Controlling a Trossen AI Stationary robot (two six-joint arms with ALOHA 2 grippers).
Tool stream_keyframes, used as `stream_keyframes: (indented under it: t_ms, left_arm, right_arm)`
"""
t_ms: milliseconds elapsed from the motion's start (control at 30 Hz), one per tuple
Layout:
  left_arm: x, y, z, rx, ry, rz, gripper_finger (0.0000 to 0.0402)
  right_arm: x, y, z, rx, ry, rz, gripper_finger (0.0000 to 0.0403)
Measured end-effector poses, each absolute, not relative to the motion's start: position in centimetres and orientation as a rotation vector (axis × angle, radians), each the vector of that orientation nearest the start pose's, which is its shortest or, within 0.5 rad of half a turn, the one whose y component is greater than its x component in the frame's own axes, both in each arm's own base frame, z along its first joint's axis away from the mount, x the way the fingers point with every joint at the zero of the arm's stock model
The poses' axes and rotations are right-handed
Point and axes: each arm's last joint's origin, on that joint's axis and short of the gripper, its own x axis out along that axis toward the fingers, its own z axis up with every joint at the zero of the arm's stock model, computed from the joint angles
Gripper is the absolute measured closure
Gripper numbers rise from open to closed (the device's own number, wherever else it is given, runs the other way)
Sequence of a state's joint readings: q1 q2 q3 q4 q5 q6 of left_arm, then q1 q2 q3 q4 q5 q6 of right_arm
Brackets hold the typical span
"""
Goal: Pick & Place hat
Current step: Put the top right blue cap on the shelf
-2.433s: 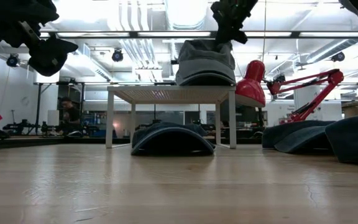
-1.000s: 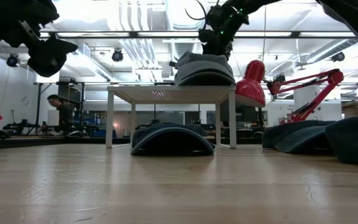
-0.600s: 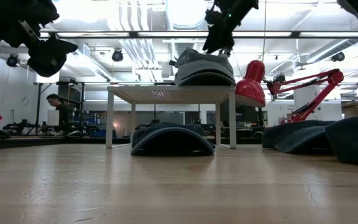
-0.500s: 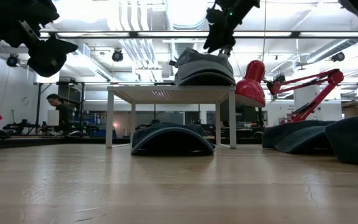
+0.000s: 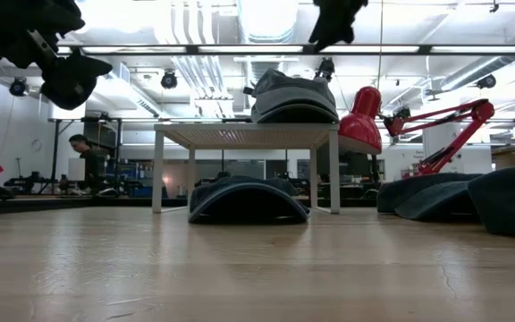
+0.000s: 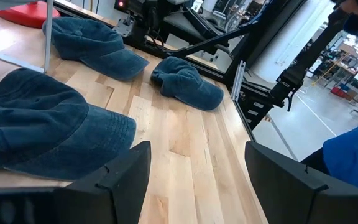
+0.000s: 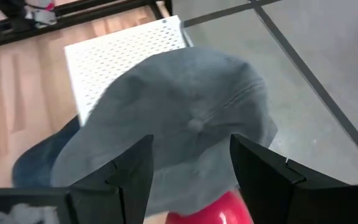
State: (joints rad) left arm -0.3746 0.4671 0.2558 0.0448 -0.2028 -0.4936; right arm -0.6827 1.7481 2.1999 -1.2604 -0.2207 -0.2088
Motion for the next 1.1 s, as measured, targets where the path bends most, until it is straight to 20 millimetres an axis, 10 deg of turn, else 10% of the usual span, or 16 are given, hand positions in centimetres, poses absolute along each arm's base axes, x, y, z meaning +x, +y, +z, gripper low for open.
stream_keyframes:
  t_ms: [1100]
  left_arm:
    - [12.4, -4.3, 21.4, -0.38, 0.194, -0.134, 0.014]
  right_arm:
    - [23.2, -10.3, 47.3, 0.171, 0.944, -0.127, 0.0197]
